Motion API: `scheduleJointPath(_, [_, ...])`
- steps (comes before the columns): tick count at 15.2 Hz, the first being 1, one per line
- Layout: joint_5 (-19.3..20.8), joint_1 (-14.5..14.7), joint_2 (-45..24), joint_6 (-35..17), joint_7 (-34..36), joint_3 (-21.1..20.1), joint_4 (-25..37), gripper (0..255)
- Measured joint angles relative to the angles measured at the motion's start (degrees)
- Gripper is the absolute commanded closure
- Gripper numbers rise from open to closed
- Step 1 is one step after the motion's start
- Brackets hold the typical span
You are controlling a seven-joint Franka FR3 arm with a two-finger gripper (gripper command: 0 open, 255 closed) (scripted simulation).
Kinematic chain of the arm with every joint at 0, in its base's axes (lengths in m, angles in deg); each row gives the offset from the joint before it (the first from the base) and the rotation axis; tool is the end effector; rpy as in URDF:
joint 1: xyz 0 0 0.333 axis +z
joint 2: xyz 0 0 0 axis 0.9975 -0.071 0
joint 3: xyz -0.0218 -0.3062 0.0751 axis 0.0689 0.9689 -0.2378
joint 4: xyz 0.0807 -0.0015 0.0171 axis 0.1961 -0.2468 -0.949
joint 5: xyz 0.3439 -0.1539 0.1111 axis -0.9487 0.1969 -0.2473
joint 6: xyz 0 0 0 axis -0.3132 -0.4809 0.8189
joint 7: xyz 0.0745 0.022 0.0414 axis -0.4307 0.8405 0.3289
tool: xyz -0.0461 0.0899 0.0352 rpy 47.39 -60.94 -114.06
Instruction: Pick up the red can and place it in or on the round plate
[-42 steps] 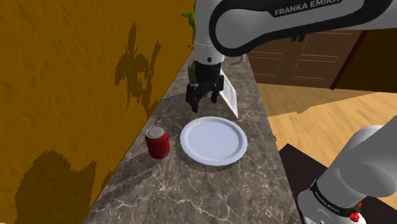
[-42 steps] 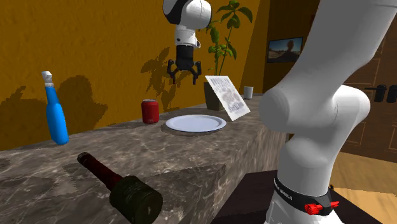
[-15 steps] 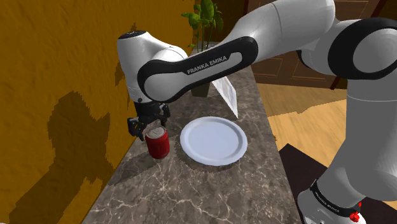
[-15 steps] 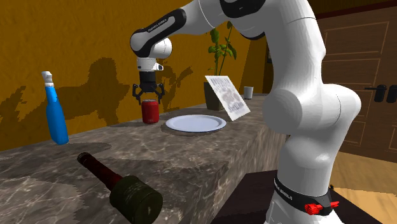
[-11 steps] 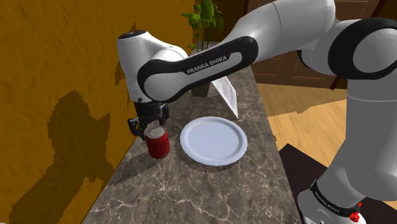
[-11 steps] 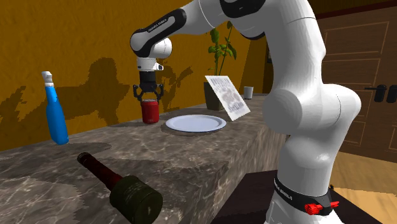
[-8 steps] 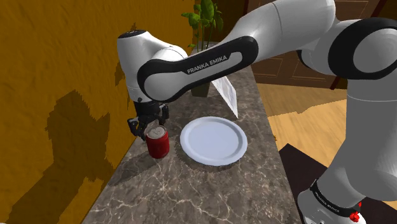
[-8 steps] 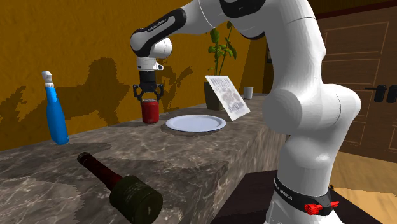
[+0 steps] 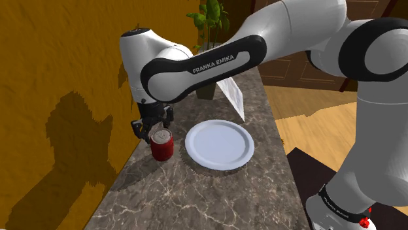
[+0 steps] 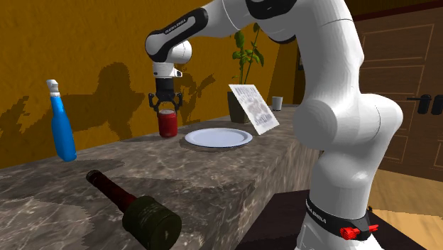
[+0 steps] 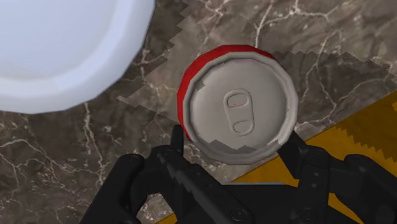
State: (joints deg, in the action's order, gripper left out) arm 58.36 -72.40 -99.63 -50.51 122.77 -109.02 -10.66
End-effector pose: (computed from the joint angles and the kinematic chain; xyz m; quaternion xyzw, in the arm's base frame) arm 0.5154 0.4231 0.4351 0.9978 0.0635 0.0168 0.0033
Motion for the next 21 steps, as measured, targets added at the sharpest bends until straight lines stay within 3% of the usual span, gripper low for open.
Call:
scheduleJointPath(15, [-1.08, 0.84, 1.14, 10.65, -1.14, -0.65, 9.7, 255])
scheduleJointPath(21, [-7.36, -6.25, 13.09, 7.41, -7.45, -0.52, -3.6, 255])
